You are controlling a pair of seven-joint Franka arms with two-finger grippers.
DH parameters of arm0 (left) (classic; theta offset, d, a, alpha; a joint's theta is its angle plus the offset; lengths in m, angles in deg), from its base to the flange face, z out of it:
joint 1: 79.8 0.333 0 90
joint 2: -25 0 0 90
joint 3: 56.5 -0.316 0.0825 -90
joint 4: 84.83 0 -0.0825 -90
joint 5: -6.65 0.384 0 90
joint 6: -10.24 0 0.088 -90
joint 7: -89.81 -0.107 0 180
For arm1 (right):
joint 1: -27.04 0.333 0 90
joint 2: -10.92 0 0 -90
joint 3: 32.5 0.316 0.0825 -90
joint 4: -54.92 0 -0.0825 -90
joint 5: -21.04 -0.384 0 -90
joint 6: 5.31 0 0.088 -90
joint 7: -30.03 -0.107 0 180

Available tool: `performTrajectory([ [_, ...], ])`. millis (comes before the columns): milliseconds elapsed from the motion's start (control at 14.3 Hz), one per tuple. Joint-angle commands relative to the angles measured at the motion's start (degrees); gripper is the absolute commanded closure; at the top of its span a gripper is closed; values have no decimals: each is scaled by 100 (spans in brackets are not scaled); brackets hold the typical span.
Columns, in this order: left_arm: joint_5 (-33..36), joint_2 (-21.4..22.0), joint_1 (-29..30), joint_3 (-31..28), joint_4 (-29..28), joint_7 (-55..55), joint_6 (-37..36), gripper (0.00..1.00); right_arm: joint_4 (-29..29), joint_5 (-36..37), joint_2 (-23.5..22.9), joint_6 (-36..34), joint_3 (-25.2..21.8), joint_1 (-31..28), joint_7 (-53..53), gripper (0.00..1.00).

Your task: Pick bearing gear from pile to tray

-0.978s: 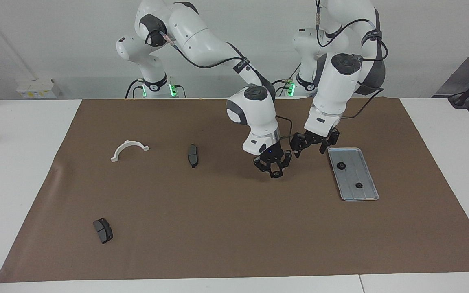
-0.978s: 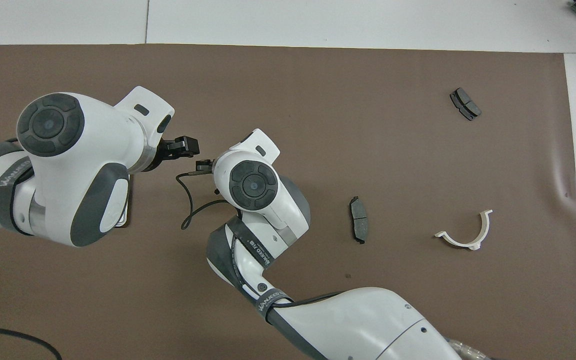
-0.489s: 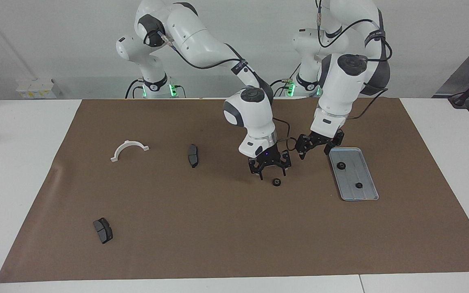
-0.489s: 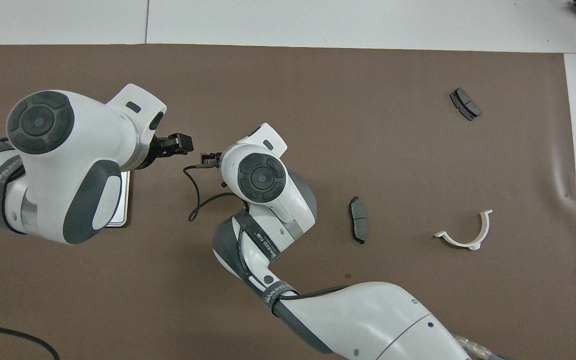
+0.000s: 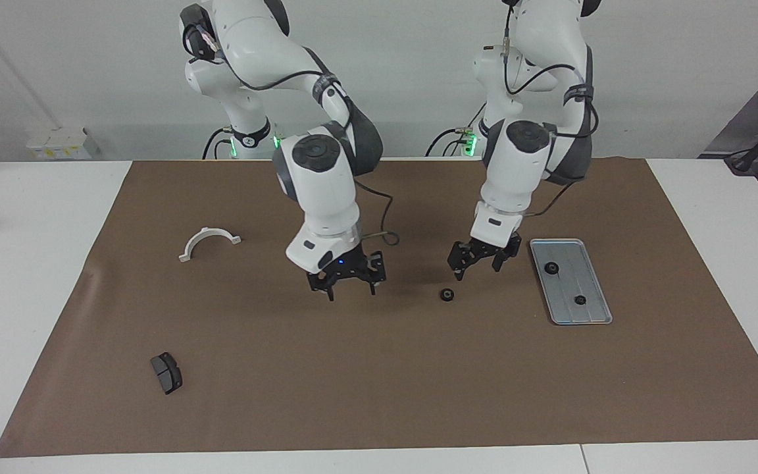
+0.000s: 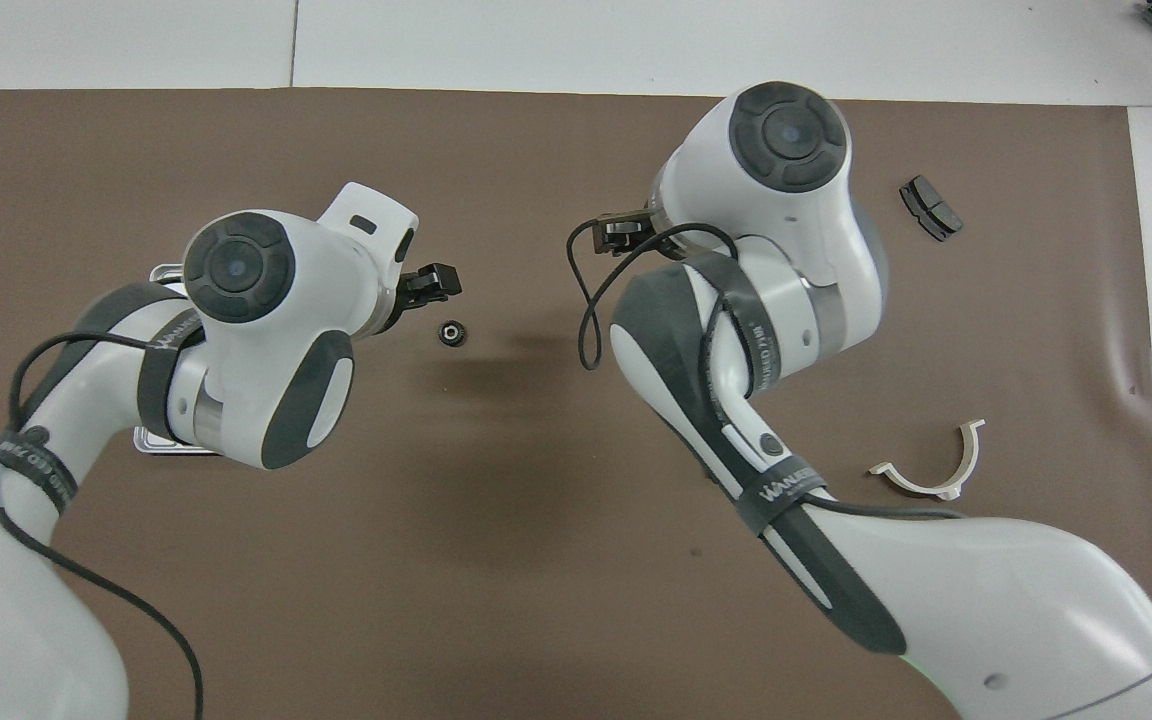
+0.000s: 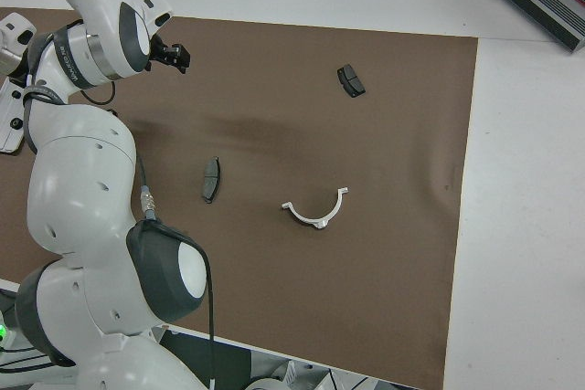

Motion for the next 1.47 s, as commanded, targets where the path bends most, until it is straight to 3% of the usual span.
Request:
performTrajectory([
  [0,138,-521,-283,-86,205,458,341,0,137,-38,507,-811,73,-510,664,12],
  [140,252,-619,-292,-95,144,485,412,0,251,-29,859,-1234,64,-818,710,12],
  [349,253,-637,-310,-95,-40,494,527,30,802,-29,1605,-1665,64,-1249,710,12],
  [629,261,-646,-319,-95,-181,565,737,40,1823,-29,2661,-1781,55,-1470,648,11],
  [769,279,-733,-345,-95,-164,565,782,41,1790,-29,2785,-1859,46,-1601,666,0],
  [1118,332,-743,-406,-95,-234,573,782,42,1325,94,2812,-2070,-15,-1734,1216,0],
  [1258,332,-742,-415,-95,-252,573,782,49,1227,523,2794,-2088,2,-1725,2156,0],
  [1398,340,-751,-415,-95,-252,573,817,58,1236,560,2803,-2132,-6,-1742,2265,0],
])
